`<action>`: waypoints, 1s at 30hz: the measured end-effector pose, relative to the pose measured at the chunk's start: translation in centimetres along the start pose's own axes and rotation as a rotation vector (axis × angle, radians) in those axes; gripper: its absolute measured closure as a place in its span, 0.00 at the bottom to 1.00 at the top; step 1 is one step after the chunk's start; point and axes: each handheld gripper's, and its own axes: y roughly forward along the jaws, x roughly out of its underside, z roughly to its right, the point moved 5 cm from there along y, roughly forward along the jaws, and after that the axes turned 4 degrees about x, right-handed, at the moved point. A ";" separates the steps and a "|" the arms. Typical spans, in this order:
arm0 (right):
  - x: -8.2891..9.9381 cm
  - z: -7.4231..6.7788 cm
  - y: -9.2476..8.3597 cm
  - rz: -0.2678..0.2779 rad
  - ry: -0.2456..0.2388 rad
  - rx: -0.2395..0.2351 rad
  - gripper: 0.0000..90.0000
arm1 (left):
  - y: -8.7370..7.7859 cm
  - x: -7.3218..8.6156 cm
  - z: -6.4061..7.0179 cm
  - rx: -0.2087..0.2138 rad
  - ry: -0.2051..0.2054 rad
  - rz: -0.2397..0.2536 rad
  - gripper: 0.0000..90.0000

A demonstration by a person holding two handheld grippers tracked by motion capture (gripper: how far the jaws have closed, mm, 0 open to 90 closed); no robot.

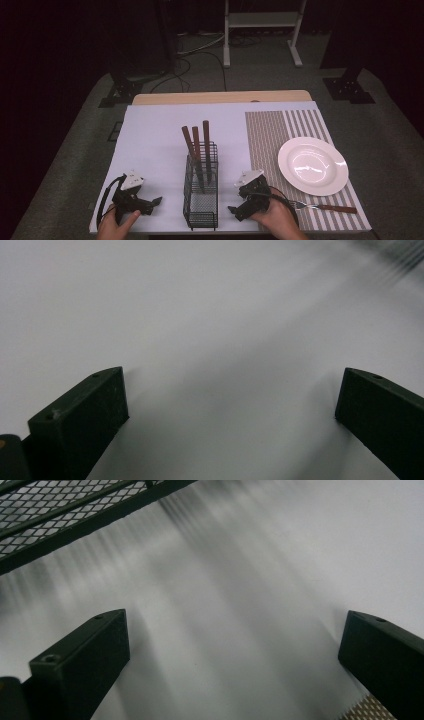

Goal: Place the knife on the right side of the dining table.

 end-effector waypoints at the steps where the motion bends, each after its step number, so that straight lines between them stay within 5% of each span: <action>1: 0.0 0.0 0.0 -0.004 -0.005 0.001 0.00 | 0.0 0.0 0.0 0.000 0.000 0.000 0.00; 17: -0.8 1.5 -0.4 0.006 0.029 -0.017 0.00 | 0.0 0.0 0.0 0.000 0.001 0.000 0.00; 30: -2.6 3.4 -1.7 0.078 0.063 -0.034 0.00 | 0.0 0.0 0.0 -0.003 0.000 0.001 0.00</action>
